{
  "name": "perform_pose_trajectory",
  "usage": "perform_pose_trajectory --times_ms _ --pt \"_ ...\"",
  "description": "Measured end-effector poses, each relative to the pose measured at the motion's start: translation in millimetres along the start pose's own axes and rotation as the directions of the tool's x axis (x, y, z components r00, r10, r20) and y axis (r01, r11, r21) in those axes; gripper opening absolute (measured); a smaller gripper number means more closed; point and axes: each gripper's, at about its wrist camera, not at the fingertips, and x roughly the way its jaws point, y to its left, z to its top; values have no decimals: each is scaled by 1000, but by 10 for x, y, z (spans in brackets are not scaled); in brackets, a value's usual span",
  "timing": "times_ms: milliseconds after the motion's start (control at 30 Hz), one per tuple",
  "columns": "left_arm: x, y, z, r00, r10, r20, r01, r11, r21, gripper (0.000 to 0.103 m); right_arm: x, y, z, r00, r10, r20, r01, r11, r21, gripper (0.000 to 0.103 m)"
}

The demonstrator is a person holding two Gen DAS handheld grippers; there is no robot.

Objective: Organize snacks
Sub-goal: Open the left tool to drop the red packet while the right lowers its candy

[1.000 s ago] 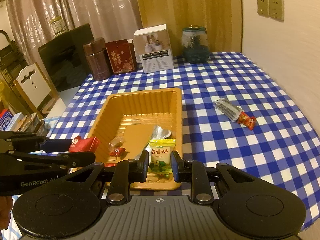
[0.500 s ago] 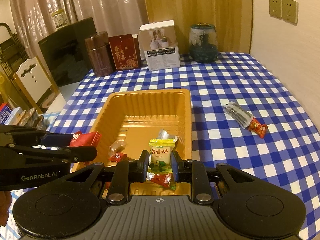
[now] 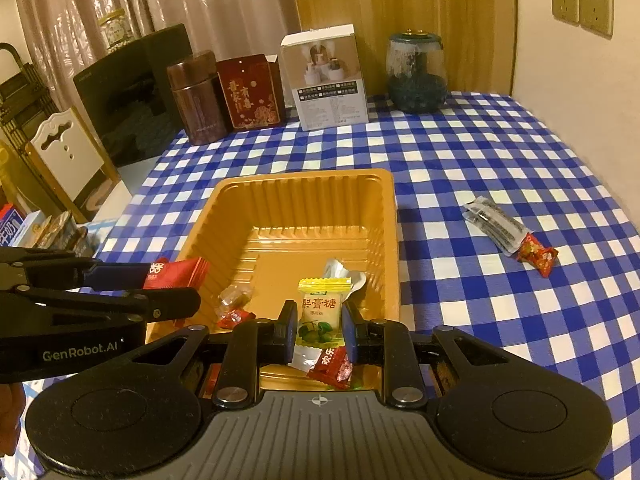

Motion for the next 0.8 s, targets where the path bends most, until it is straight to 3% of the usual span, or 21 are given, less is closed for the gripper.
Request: perform_pose_trajectory --times_ms 633,800 --pt "175 34 -17 1000 -2 -22 2 1000 2 42 131 -14 -14 1000 4 -16 -4 1000 7 24" --pt "206 34 -11 999 -14 -29 14 1000 1 49 143 -18 -17 1000 3 -16 -3 1000 9 24"
